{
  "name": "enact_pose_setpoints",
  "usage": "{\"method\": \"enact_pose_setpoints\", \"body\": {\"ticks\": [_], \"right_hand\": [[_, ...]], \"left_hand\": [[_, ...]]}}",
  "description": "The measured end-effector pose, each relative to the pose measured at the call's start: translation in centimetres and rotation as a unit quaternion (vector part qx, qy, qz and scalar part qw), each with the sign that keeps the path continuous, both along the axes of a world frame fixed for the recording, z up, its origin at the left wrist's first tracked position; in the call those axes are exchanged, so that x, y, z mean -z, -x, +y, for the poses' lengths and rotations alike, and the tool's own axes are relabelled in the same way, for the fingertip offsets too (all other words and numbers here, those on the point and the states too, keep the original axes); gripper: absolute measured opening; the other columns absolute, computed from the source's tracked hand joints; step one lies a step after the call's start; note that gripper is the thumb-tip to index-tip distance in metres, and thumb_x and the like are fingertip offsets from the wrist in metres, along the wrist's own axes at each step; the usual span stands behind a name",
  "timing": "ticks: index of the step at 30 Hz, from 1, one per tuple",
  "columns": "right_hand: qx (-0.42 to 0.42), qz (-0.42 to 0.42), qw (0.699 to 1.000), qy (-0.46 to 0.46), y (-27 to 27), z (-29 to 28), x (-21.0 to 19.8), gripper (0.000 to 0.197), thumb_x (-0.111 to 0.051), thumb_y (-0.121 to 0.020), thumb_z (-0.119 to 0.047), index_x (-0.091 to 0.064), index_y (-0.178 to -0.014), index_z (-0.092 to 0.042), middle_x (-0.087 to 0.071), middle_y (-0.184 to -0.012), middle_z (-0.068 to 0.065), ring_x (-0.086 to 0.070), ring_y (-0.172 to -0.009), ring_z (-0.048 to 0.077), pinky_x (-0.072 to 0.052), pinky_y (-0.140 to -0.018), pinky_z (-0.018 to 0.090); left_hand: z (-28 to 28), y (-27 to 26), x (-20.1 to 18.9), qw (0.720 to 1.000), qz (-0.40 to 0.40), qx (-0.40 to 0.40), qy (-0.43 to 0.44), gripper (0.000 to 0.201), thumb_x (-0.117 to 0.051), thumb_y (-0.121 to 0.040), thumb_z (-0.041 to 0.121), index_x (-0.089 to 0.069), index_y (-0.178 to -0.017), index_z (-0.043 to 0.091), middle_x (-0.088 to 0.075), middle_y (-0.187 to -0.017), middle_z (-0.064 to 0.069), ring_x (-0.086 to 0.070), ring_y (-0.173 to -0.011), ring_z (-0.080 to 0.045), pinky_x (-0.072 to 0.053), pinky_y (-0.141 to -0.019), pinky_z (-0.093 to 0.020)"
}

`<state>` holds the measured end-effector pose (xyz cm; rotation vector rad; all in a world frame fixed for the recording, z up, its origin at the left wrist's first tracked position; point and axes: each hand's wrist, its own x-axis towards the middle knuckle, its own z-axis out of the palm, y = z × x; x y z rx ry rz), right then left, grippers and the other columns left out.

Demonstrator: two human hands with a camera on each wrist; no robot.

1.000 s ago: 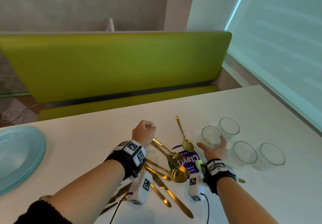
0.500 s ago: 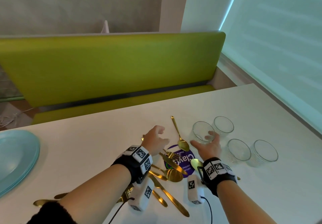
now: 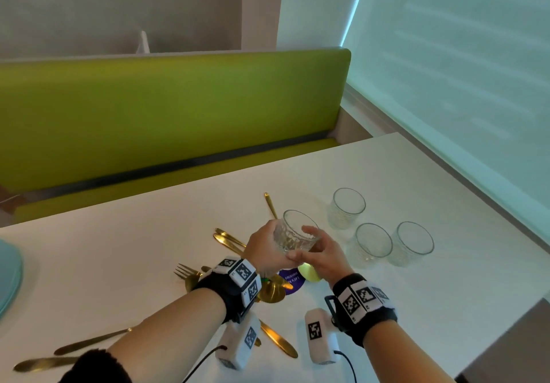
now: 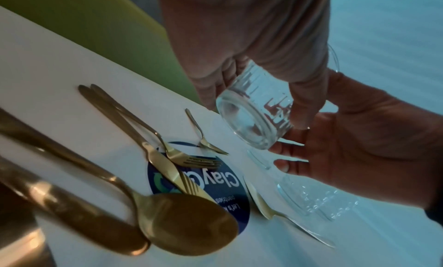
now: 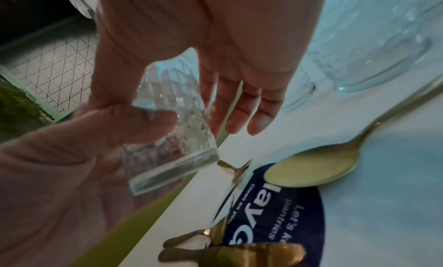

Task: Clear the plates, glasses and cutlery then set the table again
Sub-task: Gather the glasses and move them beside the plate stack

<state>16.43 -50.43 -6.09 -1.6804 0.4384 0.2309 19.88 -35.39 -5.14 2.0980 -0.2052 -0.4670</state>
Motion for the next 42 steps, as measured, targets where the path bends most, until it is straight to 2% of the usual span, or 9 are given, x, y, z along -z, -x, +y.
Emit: {"method": "enact_pose_setpoints", "body": {"ticks": [5, 7, 10, 13, 15, 18, 27, 34, 42], "right_hand": [[-0.002, 0.052, 0.976, 0.210, 1.9, -4.3, 0.2, 0.040, -0.085, -0.065, -0.022, -0.060, -0.097, -0.020, -0.061, -0.088, -0.003, -0.057, -0.083, 0.012, -0.044, -0.063, 0.014], [0.048, 0.110, 0.952, 0.281, 3.0, -6.7, 1.0, 0.025, -0.083, -0.067, -0.028, -0.061, -0.075, -0.019, -0.060, -0.076, -0.004, -0.056, -0.075, 0.014, -0.046, -0.067, 0.021], [0.098, 0.211, 0.922, 0.310, 4.2, -9.4, 2.3, 0.036, -0.076, -0.072, -0.035, -0.051, -0.053, -0.018, -0.058, -0.067, 0.002, -0.056, -0.070, 0.023, -0.050, -0.078, 0.034], [0.154, 0.212, 0.914, 0.309, 4.3, -10.6, 2.7, 0.028, -0.077, -0.073, -0.033, -0.063, -0.079, -0.010, -0.064, -0.092, 0.013, -0.063, -0.100, 0.031, -0.044, -0.081, 0.032], [0.227, 0.174, 0.921, 0.262, 4.1, -10.5, 2.9, 0.058, -0.082, -0.068, -0.025, -0.055, -0.116, -0.007, -0.062, -0.116, 0.016, -0.057, -0.114, 0.032, -0.043, -0.092, 0.035], [0.247, 0.118, 0.934, 0.230, 3.1, -9.9, 3.3, 0.083, -0.085, -0.064, -0.022, -0.040, -0.132, -0.009, -0.055, -0.130, 0.012, -0.051, -0.121, 0.031, -0.039, -0.101, 0.038], [0.300, 0.040, 0.921, 0.247, 1.2, -9.0, 4.4, 0.090, -0.089, -0.056, -0.027, -0.042, -0.131, -0.011, -0.059, -0.122, 0.010, -0.050, -0.120, 0.030, -0.039, -0.102, 0.040], [0.258, 0.020, 0.923, 0.285, 0.9, -7.4, 3.1, 0.074, -0.085, -0.062, -0.024, -0.047, -0.124, -0.011, -0.061, -0.115, 0.010, -0.049, -0.118, 0.031, -0.039, -0.099, 0.041], [0.181, -0.041, 0.945, 0.268, 2.7, 1.4, -1.0, 0.075, -0.086, -0.060, -0.027, -0.048, -0.124, -0.019, -0.060, -0.115, 0.004, -0.052, -0.115, 0.026, -0.043, -0.098, 0.038]], "left_hand": [[-0.3, 0.3, 0.3, 0.999, 0.019, -0.036, -0.004, 0.082, -0.084, -0.060, 0.036, -0.043, -0.130, 0.019, -0.059, -0.125, 0.001, -0.057, -0.112, -0.017, -0.053, -0.088, -0.028], [0.0, 0.2, 0.3, 0.998, 0.015, -0.054, -0.014, 0.078, -0.083, -0.062, 0.034, -0.045, -0.127, 0.018, -0.060, -0.124, 0.000, -0.058, -0.112, -0.018, -0.052, -0.089, -0.028], [0.3, 0.1, 0.2, 0.998, 0.008, -0.066, -0.019, 0.074, -0.083, -0.062, 0.034, -0.047, -0.124, 0.016, -0.061, -0.123, -0.001, -0.057, -0.107, -0.015, -0.052, -0.089, -0.026], [0.3, 0.0, 0.0, 0.997, 0.011, -0.077, -0.013, 0.073, -0.084, -0.062, 0.032, -0.047, -0.124, 0.016, -0.061, -0.122, -0.001, -0.057, -0.106, -0.014, -0.051, -0.087, -0.025], [0.4, 0.1, 0.0, 0.997, 0.014, -0.081, -0.010, 0.073, -0.084, -0.063, 0.031, -0.047, -0.124, 0.015, -0.061, -0.122, -0.001, -0.058, -0.110, -0.016, -0.051, -0.089, -0.026], [0.5, 0.5, 0.0, 0.996, 0.013, -0.082, -0.008, 0.073, -0.083, -0.063, 0.030, -0.047, -0.124, 0.015, -0.061, -0.121, -0.001, -0.058, -0.109, -0.016, -0.052, -0.089, -0.026], [2.6, 0.6, 0.2, 0.993, 0.031, -0.108, -0.019, 0.074, -0.084, -0.063, 0.031, -0.046, -0.124, 0.015, -0.056, -0.108, 0.005, -0.054, -0.100, -0.011, -0.049, -0.078, -0.020], [5.7, 1.4, -0.3, 0.990, 0.042, -0.132, -0.036, 0.080, -0.083, -0.064, 0.035, -0.043, -0.130, 0.015, -0.056, -0.128, -0.003, -0.054, -0.117, -0.020, -0.043, -0.080, -0.020], [11.5, 4.1, -1.2, 0.990, 0.021, -0.138, -0.015, 0.074, -0.082, -0.063, 0.035, -0.046, -0.125, 0.016, -0.059, -0.125, -0.003, -0.056, -0.111, -0.020, -0.045, -0.081, -0.023]]}}
